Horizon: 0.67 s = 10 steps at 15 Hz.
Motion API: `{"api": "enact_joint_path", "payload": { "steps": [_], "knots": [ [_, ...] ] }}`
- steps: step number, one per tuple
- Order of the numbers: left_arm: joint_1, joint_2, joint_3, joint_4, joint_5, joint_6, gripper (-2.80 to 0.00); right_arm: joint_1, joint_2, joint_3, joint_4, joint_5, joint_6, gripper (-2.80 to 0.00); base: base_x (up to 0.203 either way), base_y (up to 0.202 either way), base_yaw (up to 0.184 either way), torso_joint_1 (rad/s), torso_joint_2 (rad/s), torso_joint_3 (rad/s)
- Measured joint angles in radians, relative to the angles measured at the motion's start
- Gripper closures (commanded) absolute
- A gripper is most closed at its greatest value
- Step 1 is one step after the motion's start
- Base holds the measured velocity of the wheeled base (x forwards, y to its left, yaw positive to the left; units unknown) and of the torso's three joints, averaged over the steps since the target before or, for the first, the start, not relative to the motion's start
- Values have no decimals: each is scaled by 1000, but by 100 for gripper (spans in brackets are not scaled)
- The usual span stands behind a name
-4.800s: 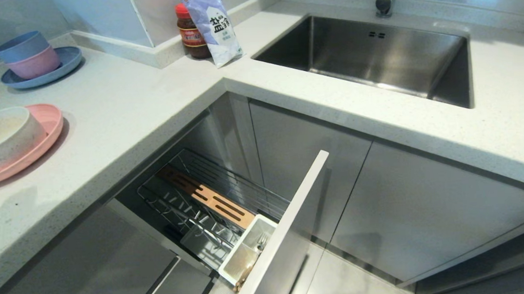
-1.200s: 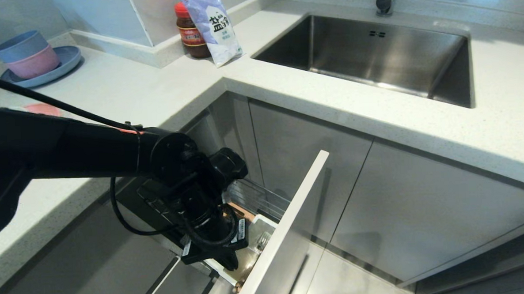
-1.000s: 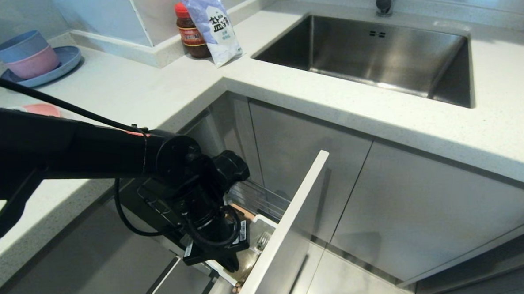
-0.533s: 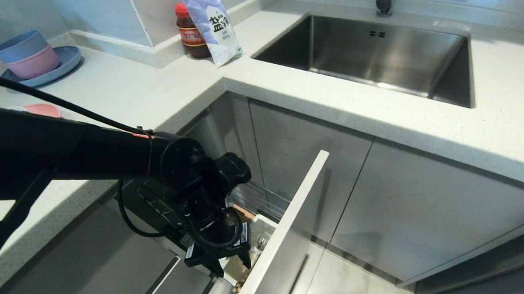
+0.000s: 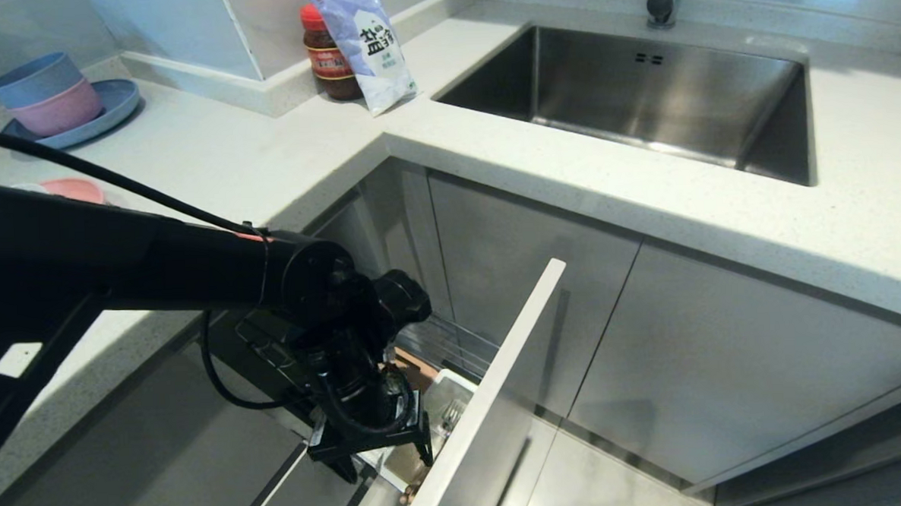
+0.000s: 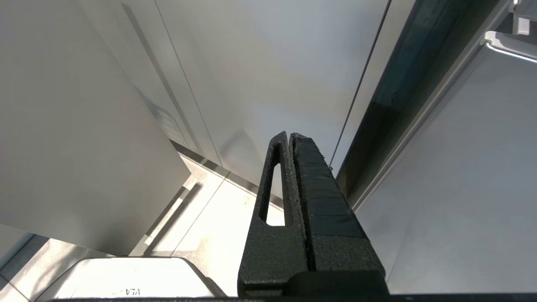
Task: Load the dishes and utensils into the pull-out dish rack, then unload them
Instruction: Take the chopsticks out of the cupboard
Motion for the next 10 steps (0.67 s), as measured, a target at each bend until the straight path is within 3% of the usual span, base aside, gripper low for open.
{"api": "enact_joint_path", "payload": {
  "steps": [10],
  "knots": [
    [13, 41, 4, 60, 24, 77, -280, 0, 0, 0, 0, 0, 0, 0, 0, 0, 0, 0, 0, 0]
  ]
}}
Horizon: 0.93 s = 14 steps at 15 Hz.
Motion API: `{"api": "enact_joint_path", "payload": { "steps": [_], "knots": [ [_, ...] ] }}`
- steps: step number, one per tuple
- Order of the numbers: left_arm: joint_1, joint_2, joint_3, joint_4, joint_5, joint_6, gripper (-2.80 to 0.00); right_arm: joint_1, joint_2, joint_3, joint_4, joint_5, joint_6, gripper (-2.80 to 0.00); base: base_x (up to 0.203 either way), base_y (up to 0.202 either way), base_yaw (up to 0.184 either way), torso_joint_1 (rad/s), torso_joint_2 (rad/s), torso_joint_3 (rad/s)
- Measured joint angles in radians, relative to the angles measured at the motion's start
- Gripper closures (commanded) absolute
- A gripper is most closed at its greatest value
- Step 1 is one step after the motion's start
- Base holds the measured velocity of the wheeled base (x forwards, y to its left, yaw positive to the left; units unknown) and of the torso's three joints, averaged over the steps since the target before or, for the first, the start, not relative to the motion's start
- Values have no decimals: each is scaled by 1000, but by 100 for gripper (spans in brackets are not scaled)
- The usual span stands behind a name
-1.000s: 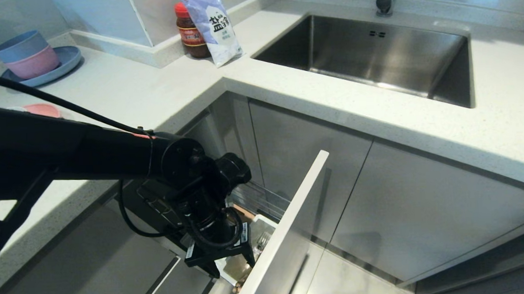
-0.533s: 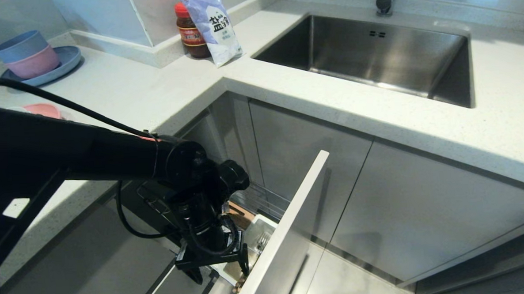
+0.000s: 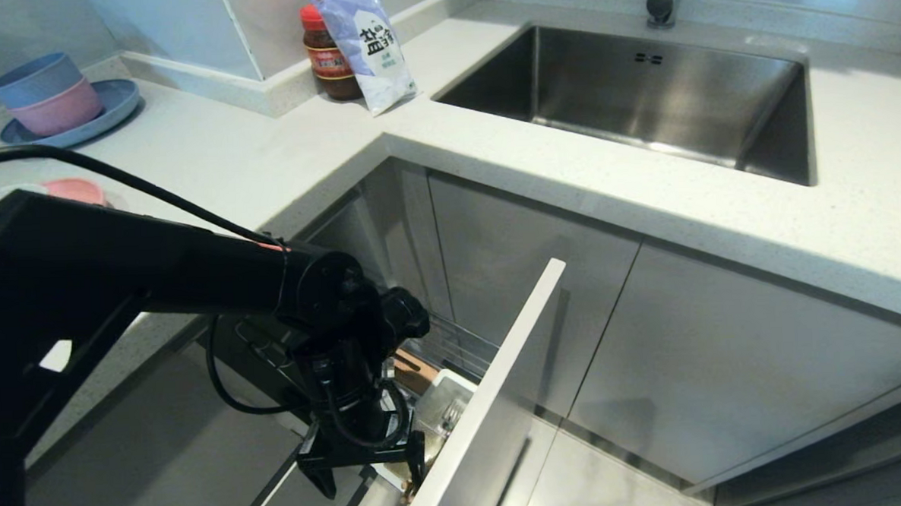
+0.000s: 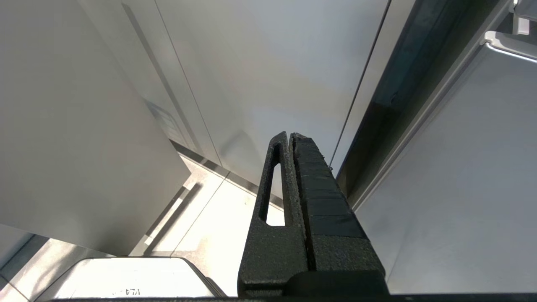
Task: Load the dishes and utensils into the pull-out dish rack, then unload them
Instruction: Take the chopsticks out of the cupboard
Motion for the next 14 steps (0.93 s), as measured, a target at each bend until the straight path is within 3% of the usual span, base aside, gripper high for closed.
{"api": "enact_joint_path", "payload": {
  "steps": [9, 14],
  "knots": [
    [36, 7, 0, 2, 95, 4, -280, 0, 0, 0, 0, 0, 0, 0, 0, 0, 0, 0, 0, 0],
    [79, 9, -1, 55, 102, 96, -280, 0, 0, 0, 0, 0, 0, 0, 0, 0, 0, 0, 0, 0]
  ]
}}
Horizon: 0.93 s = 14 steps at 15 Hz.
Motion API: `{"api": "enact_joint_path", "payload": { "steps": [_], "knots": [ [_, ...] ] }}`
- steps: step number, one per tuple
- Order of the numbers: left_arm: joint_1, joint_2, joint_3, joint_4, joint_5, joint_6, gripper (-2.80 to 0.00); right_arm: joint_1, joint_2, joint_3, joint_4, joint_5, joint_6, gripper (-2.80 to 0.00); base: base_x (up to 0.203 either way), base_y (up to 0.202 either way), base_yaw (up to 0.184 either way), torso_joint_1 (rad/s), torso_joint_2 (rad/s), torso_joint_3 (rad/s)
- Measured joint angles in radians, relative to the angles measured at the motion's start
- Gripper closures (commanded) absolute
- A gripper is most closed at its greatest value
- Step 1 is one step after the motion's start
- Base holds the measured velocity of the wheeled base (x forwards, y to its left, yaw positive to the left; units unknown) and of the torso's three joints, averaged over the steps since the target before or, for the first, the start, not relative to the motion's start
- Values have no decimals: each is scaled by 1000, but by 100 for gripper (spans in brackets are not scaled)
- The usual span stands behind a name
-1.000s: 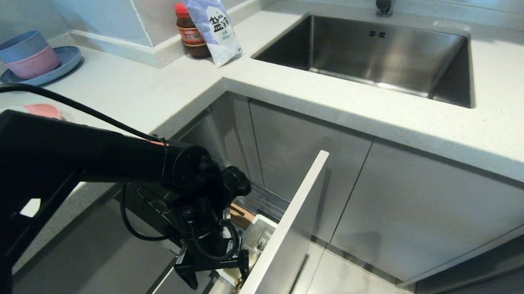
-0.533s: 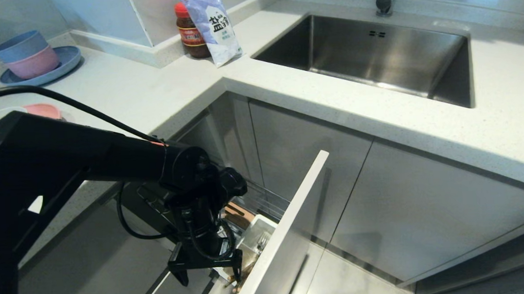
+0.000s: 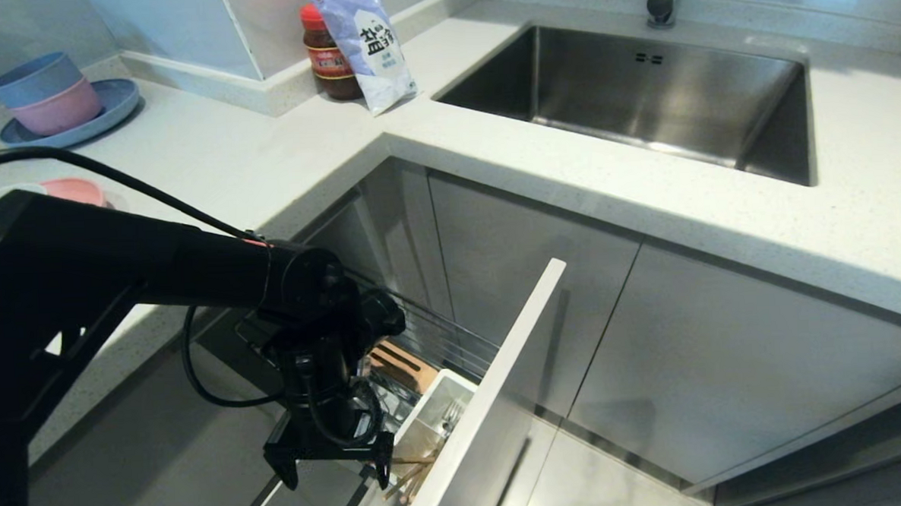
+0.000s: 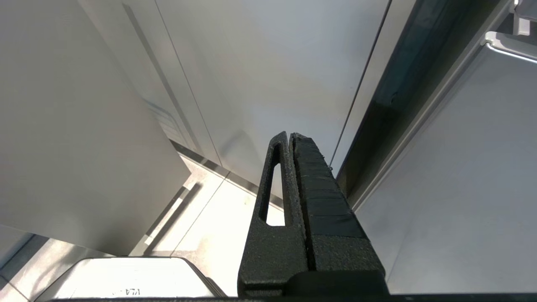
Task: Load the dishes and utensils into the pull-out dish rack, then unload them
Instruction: Take the chopsticks out of the cupboard
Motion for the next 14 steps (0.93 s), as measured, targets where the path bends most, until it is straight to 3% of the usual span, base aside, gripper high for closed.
{"api": "enact_joint_path", "payload": {
  "steps": [5, 14],
  "knots": [
    [16, 15, 1, 33, -13, 61, -280, 0, 0, 0, 0, 0, 0, 0, 0, 0, 0, 0, 0, 0],
    [14, 101, 0, 66, -16, 94, -280, 0, 0, 0, 0, 0, 0, 0, 0, 0, 0, 0, 0, 0]
  ]
}}
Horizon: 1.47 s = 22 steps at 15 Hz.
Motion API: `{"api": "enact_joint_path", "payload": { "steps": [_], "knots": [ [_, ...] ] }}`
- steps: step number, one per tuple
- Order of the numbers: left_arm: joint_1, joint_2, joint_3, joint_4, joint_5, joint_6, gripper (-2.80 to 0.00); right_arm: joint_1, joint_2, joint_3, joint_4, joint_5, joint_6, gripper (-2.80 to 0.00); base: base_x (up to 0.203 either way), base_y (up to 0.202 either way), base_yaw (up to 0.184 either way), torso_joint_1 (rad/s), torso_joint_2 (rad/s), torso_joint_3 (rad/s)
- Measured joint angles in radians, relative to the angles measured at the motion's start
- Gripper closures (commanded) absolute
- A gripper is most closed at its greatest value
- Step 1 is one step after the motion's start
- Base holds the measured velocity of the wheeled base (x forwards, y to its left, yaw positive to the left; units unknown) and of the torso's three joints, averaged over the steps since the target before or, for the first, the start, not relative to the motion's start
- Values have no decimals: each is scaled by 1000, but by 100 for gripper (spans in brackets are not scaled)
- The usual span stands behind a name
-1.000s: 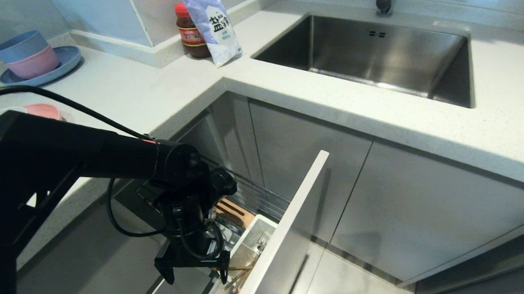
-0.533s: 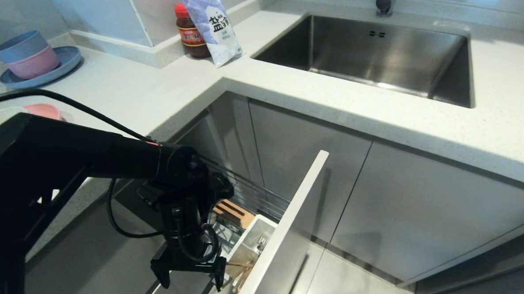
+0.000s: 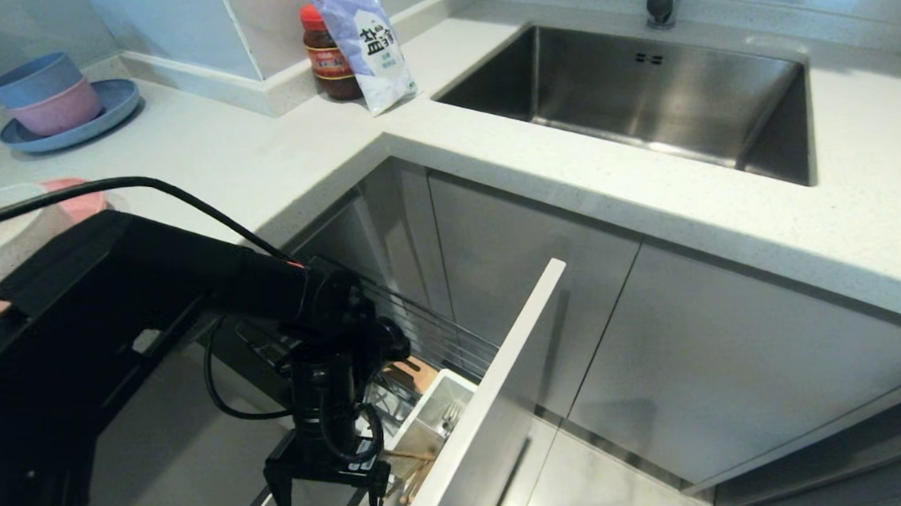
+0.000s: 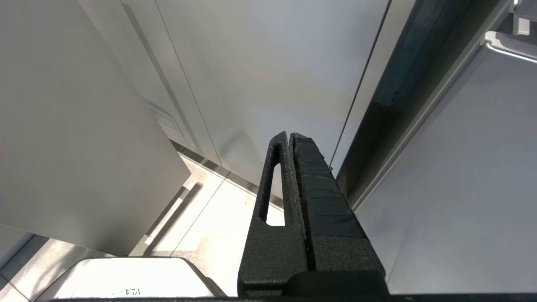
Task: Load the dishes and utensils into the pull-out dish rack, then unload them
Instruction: Take the chopsticks out of the cupboard
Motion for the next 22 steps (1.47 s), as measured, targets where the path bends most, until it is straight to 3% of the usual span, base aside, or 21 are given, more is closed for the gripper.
{"api": "enact_joint_path", "payload": {
  "steps": [5, 6, 22],
  "knots": [
    [1, 20, -7, -1, -2, 1, -280, 0, 0, 0, 0, 0, 0, 0, 0, 0, 0, 0, 0, 0],
    [1, 21, -7, -1, -2, 1, 0, 0, 0, 0, 0, 0, 0, 0, 0, 0, 0, 0, 0, 0],
    [-42, 17, -8, 0, -53, -5, 0, 0, 0, 0, 0, 0, 0, 0, 0, 0, 0, 0, 0, 0]
  ]
}}
